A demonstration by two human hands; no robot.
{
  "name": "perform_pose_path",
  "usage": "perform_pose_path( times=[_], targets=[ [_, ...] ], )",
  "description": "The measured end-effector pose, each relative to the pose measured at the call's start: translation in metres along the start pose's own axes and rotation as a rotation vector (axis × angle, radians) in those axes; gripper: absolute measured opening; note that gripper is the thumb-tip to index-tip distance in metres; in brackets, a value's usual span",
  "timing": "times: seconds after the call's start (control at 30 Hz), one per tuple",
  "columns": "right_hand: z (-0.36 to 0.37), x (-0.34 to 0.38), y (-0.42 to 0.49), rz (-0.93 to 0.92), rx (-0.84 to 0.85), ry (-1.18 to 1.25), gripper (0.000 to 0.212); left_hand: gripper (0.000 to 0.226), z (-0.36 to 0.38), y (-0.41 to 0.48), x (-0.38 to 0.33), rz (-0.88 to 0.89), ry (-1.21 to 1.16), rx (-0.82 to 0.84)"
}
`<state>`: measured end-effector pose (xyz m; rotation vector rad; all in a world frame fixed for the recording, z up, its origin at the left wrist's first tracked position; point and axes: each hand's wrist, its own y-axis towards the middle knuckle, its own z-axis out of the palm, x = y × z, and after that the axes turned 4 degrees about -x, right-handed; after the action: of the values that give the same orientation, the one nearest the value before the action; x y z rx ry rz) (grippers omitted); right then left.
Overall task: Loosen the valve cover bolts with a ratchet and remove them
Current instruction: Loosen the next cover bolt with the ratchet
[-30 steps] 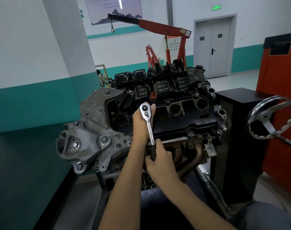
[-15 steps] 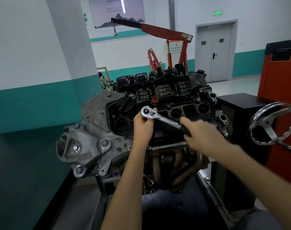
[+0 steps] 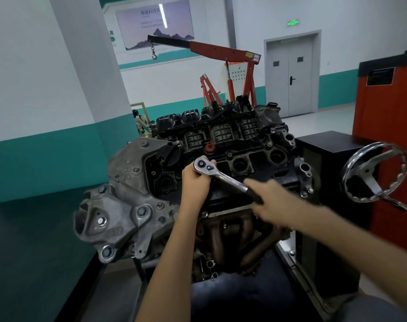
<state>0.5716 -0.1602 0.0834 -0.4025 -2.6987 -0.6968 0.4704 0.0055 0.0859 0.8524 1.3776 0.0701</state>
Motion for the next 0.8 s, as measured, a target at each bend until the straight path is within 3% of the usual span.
perform_pose_path(
  times=[0.1,0.17,0.23,0.4,0.53,0.67,0.8],
  targets=[
    [-0.042,-0.013,0.032,-0.192,-0.024,-0.406,0.032,0.038,-0.001,0.0,0.003,0.015,-0.011,-0.024],
    [-0.037,-0.013,0.031,-0.185,-0.059,-0.405,0.027,0.041,0.0,-0.001,0.004,0.019,-0.023,-0.043],
    [-0.007,-0.008,0.007,-0.077,-0.135,-0.246,0.024,0.046,0.003,-0.004,0.004,0.026,-0.017,-0.032],
    [0.095,0.063,-0.032,0.228,-0.233,0.483,0.028,0.048,0.01,-0.001,0.003,0.013,0.024,-0.093],
    [0.111,0.088,-0.027,0.273,-0.224,0.624,0.031,0.044,0.003,0.0,0.004,0.033,0.043,-0.076],
    [0.05,0.029,-0.024,0.114,-0.067,0.31,0.033,0.043,0.001,0.0,0.006,0.013,0.008,-0.003],
    [-0.026,-0.016,0.018,-0.085,-0.023,-0.267,0.035,0.033,0.002,0.001,0.002,0.033,0.05,0.008]
  ],
)
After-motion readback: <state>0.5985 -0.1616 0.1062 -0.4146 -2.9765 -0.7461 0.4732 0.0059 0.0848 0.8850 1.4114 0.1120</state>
